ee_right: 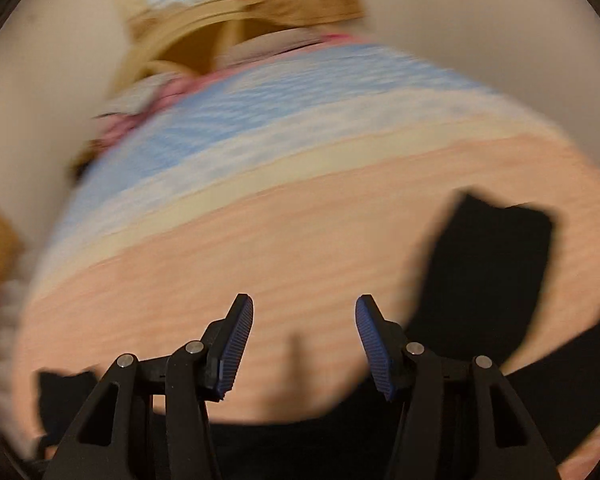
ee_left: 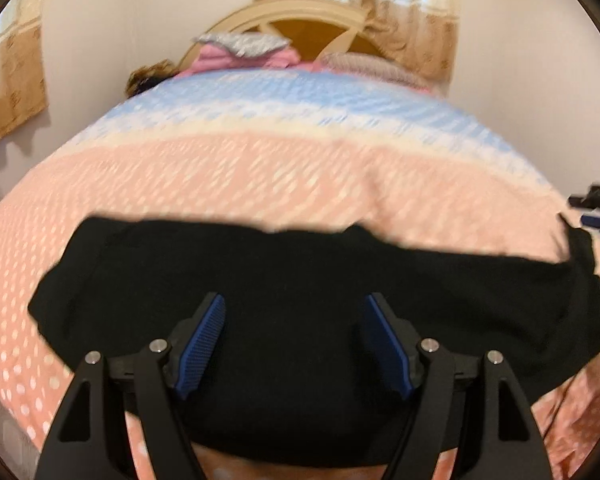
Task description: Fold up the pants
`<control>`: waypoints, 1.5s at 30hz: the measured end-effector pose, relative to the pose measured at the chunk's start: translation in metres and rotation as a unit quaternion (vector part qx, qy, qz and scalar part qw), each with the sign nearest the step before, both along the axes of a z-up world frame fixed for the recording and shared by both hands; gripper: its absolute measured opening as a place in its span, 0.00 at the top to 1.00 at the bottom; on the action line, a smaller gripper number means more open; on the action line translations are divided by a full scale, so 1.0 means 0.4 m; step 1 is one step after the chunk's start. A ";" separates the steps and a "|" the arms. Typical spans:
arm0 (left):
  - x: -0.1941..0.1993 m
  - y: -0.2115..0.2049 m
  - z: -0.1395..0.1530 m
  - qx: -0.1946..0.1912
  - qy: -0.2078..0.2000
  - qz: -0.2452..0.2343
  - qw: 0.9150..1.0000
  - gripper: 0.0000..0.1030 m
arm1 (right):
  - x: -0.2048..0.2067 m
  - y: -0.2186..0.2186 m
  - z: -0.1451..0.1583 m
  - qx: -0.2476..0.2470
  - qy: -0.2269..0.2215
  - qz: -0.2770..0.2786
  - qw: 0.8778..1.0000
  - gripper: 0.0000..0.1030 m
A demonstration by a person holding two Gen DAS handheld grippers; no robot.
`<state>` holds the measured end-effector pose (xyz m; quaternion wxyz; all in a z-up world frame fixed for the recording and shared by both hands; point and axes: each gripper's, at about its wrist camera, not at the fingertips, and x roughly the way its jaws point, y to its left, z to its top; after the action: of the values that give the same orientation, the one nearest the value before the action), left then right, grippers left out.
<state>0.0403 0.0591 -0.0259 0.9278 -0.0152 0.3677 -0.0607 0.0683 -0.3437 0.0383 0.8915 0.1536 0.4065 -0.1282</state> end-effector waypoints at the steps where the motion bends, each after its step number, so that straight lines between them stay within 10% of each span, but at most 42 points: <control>1: 0.001 -0.019 0.007 0.004 -0.007 -0.008 1.000 0.27 | 0.003 -0.029 -0.001 -0.025 0.006 -0.023 0.999 0.47; 8: 0.040 -0.094 -0.075 0.020 0.045 -0.013 0.999 0.27 | 0.075 -0.137 -0.116 -0.040 0.094 -0.044 0.994 0.49; 11: 0.028 -0.112 -0.070 0.048 0.033 -0.019 0.998 0.27 | 0.063 -0.147 -0.107 -0.030 0.089 -0.047 0.994 0.95; 20: 0.032 -0.103 -0.078 0.036 0.036 -0.018 0.999 0.25 | -0.383 -0.275 -0.012 0.098 -0.104 -0.139 0.980 0.96; 27: 0.037 -0.105 -0.077 0.041 0.038 -0.021 0.998 0.23 | -0.683 -0.352 -0.101 0.101 -0.103 -0.263 0.954 0.95; 33: 0.033 -0.105 -0.068 0.041 0.043 -0.014 0.998 0.23 | -0.721 -0.435 -0.078 0.143 -0.121 -0.286 0.940 0.95; 36: 0.016 -0.108 -0.054 0.025 0.043 -0.020 0.999 0.23 | -0.684 -0.451 -0.039 0.132 -0.141 -0.248 0.949 0.81; 38: 0.003 -0.122 -0.043 0.021 0.035 -0.030 0.999 0.23 | -0.655 -0.465 -0.050 0.155 -0.134 -0.235 0.950 0.30; 45: -0.025 -0.197 -0.023 0.030 0.011 -0.084 0.996 0.23 | -0.619 -0.468 -0.055 0.089 -0.140 -0.240 0.957 0.41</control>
<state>0.0304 -0.0197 -0.0353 0.9154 0.0433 0.3796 -0.1270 -0.1792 -0.5307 0.0164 0.8652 0.3414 0.2386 -0.2790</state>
